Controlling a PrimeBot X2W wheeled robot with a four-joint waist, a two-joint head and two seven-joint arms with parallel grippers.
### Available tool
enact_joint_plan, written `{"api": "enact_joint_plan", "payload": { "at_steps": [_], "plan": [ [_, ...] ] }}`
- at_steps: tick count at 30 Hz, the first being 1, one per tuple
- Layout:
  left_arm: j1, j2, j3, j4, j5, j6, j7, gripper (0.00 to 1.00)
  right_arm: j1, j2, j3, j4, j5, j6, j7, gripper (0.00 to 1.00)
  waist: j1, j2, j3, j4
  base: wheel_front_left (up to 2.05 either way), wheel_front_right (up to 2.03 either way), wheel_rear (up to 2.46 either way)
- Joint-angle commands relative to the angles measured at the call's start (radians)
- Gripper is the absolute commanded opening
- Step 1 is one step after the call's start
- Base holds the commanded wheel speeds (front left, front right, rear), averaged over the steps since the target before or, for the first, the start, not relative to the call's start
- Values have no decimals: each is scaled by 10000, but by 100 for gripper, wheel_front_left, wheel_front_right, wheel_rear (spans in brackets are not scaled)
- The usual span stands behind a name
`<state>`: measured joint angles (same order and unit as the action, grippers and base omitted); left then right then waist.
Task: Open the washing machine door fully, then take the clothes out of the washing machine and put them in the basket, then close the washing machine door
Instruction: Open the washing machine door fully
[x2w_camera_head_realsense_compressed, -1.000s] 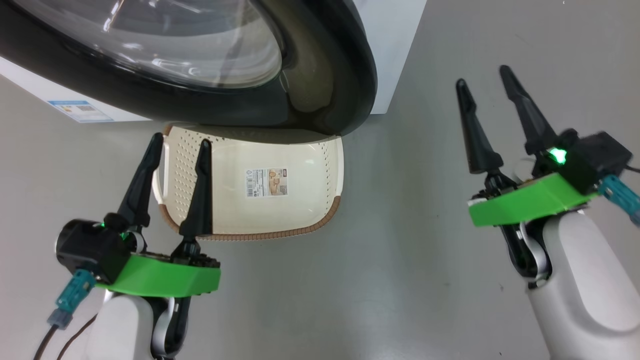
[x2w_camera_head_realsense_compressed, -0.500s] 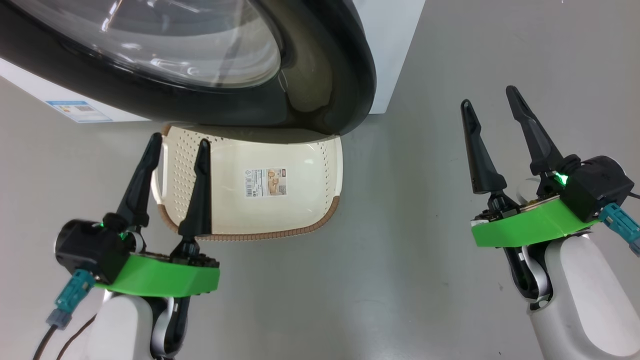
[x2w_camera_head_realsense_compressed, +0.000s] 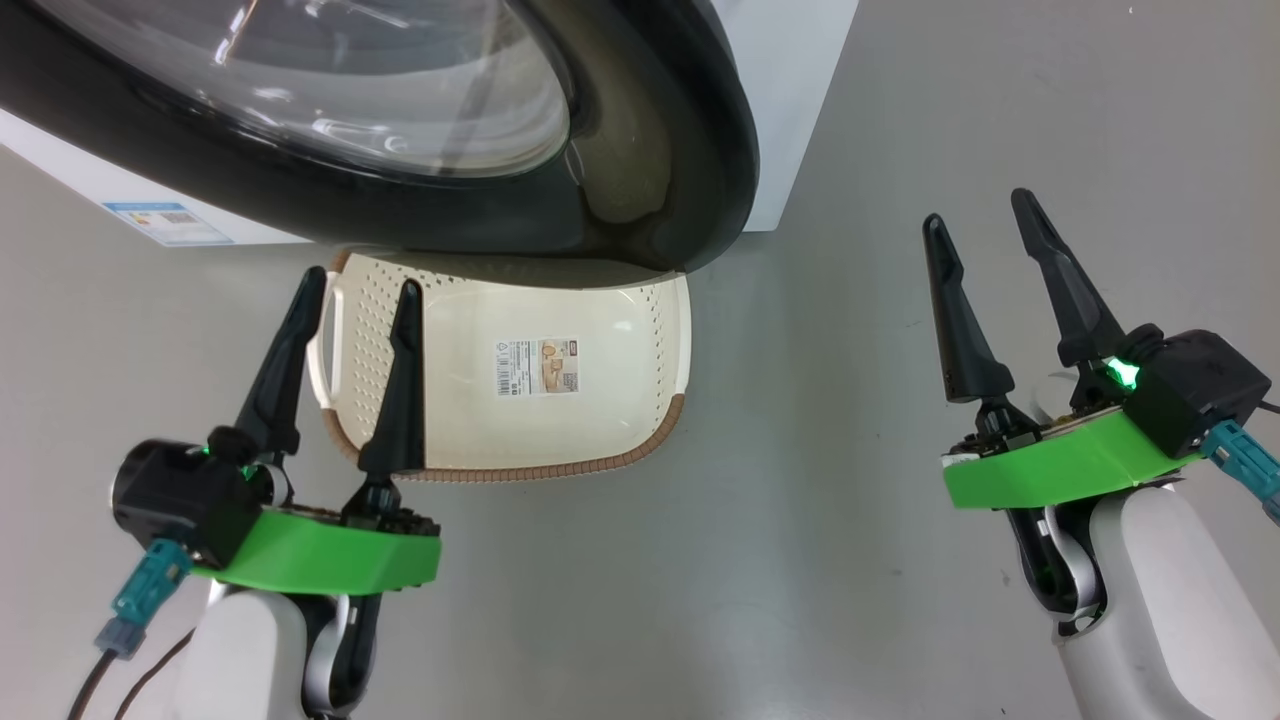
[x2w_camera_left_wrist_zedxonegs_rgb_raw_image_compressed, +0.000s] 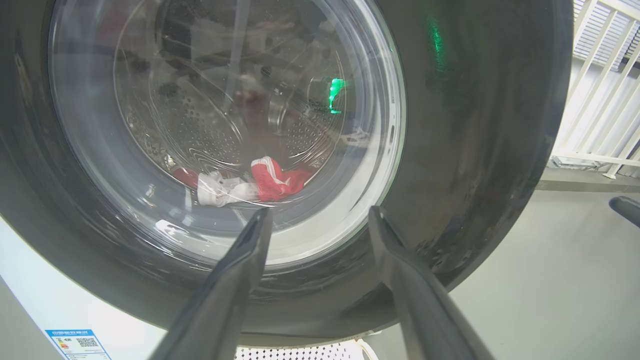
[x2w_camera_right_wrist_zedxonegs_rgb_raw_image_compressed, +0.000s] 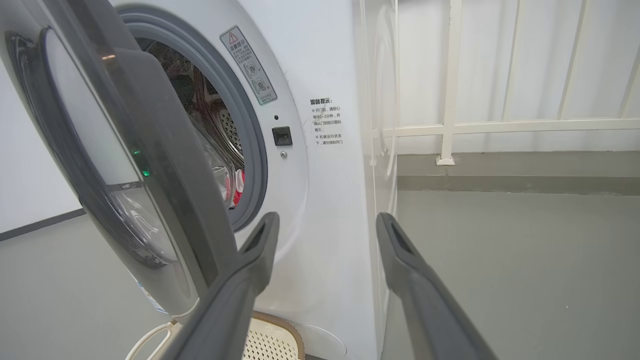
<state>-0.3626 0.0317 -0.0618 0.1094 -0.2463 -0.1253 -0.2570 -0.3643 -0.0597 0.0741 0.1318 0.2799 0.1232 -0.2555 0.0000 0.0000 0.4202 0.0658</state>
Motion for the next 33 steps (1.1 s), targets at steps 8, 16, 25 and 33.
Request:
{"api": "enact_joint_plan", "payload": {
  "at_steps": [8,16,25,33],
  "plan": [
    [243,185,257,-162,42,-54,-47,100,247,94,379,-207,26,75,-62,45,0,0,-15,36,0,0,0],
    [226,185,249,-166,73,-54,-47,100,-180,94,754,273,1913,75,-62,0,0,0,3,43,0,0,0],
    [88,185,152,-127,105,-54,-47,100,-2317,95,2223,1451,7431,75,-57,0,0,0,95,52,0,0,0],
    [-43,185,54,-134,-2,-54,-47,100,-4083,-269,2853,1984,11246,75,1978,0,0,0,191,232,0,0,0]
  ]
}}
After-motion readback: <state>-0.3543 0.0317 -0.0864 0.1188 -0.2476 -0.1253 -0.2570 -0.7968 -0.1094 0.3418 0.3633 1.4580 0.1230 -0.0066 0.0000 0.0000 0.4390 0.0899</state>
